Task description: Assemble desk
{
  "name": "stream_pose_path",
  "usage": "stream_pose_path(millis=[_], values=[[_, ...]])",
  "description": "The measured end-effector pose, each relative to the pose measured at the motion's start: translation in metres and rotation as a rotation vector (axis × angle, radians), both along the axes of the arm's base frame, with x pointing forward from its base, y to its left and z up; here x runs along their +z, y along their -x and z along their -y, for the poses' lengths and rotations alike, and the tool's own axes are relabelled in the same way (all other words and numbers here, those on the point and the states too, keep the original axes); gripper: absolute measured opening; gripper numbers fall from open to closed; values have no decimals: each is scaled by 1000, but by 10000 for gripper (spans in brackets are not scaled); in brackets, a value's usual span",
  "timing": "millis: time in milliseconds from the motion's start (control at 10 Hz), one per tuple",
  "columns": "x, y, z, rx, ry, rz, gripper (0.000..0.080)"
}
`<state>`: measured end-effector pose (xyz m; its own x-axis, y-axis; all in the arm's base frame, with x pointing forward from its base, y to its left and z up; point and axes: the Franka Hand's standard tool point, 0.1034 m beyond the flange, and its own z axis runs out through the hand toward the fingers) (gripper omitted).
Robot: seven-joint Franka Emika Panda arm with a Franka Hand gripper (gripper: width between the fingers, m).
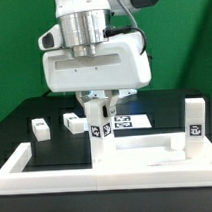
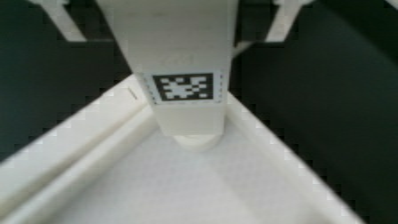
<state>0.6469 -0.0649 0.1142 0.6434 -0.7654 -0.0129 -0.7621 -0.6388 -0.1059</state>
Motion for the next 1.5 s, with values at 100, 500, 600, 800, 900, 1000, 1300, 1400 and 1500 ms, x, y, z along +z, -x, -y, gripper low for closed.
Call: stream_pose_path(millis=[100, 500, 600, 800, 900, 1000, 1300, 1400, 1500], values=[[0, 0, -4, -106, -1, -14, 291], [-1, 1, -8, -638, -105, -42, 291], [-2, 0, -9, -630, -104, -42, 371], [-1, -1, -7, -485, -79, -25, 506], [2, -4, -6, -328, -43, 0, 618], [3, -4, -8, -137, -20, 15, 640], [1, -3, -10, 110, 0, 32, 648], [1, -3, -10, 185, 6, 38, 649], [1, -3, -9, 230, 10, 41, 649]])
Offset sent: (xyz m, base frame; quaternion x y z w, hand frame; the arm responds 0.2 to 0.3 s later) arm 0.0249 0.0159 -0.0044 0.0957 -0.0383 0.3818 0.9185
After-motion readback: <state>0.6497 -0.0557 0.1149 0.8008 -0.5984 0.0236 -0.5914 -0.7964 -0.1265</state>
